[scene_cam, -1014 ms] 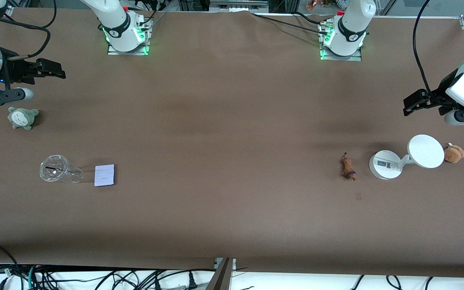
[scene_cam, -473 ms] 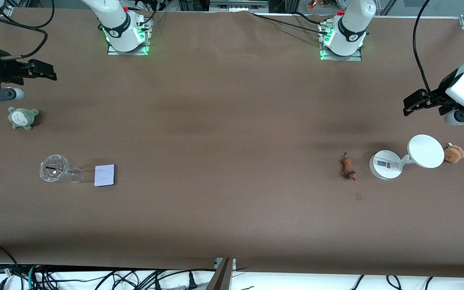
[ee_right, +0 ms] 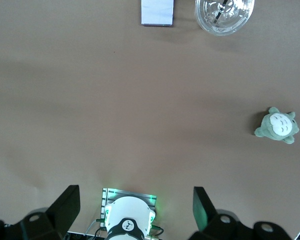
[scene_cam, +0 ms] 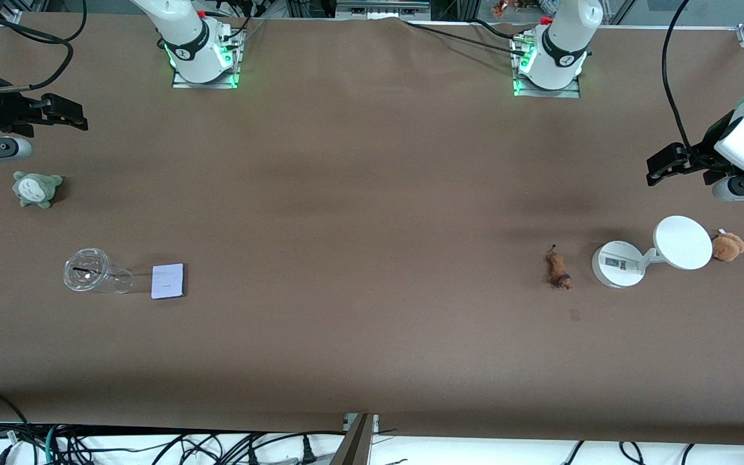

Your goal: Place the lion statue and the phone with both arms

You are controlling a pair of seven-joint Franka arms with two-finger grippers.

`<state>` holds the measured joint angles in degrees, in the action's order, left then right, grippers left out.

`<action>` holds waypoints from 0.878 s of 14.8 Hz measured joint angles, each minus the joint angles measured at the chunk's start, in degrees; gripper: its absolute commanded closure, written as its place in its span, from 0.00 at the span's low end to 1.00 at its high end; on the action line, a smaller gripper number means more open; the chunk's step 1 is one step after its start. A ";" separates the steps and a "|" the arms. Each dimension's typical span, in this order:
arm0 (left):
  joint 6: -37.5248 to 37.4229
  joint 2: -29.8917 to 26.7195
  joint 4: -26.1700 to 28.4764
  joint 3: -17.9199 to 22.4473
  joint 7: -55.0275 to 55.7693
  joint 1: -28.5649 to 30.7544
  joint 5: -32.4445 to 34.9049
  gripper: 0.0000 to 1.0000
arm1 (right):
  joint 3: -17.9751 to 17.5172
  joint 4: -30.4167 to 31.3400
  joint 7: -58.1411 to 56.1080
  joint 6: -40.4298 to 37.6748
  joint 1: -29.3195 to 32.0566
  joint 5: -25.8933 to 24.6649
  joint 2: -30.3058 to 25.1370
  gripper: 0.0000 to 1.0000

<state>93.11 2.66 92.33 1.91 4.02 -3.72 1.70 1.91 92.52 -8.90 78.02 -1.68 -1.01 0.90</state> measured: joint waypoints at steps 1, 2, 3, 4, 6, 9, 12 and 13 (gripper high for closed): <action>0.00 0.00 0.00 0.00 0.00 0.00 0.00 0.00 | -0.04 0.02 0.01 0.04 0.00 0.00 0.05 0.00; 0.00 0.00 0.00 0.00 0.00 0.00 0.00 0.00 | -0.05 0.03 0.03 0.07 0.00 0.00 0.08 0.00; 0.00 0.00 0.00 0.00 0.00 0.00 0.00 0.00 | -0.04 0.04 0.06 0.21 0.00 0.00 0.09 0.00; 0.00 0.00 0.00 0.00 0.00 0.00 0.00 0.00 | -0.04 0.04 0.11 0.67 0.01 -0.01 0.09 0.00; 0.00 0.00 0.00 0.00 0.00 0.00 0.00 0.00 | 0.24 0.05 0.64 2.27 0.07 -0.03 0.10 0.00; 0.00 0.00 0.00 0.00 0.00 0.00 0.00 0.00 | 0.96 0.05 1.75 2.98 0.16 -0.03 0.14 0.00; 0.00 0.00 0.00 0.00 0.00 0.00 0.00 0.00 | 1.13 0.09 3.96 2.98 0.19 -0.03 0.14 0.00; 0.00 0.00 0.00 0.00 0.00 0.00 0.00 0.00 | 1.13 0.11 4.39 2.98 0.19 -0.04 0.14 0.00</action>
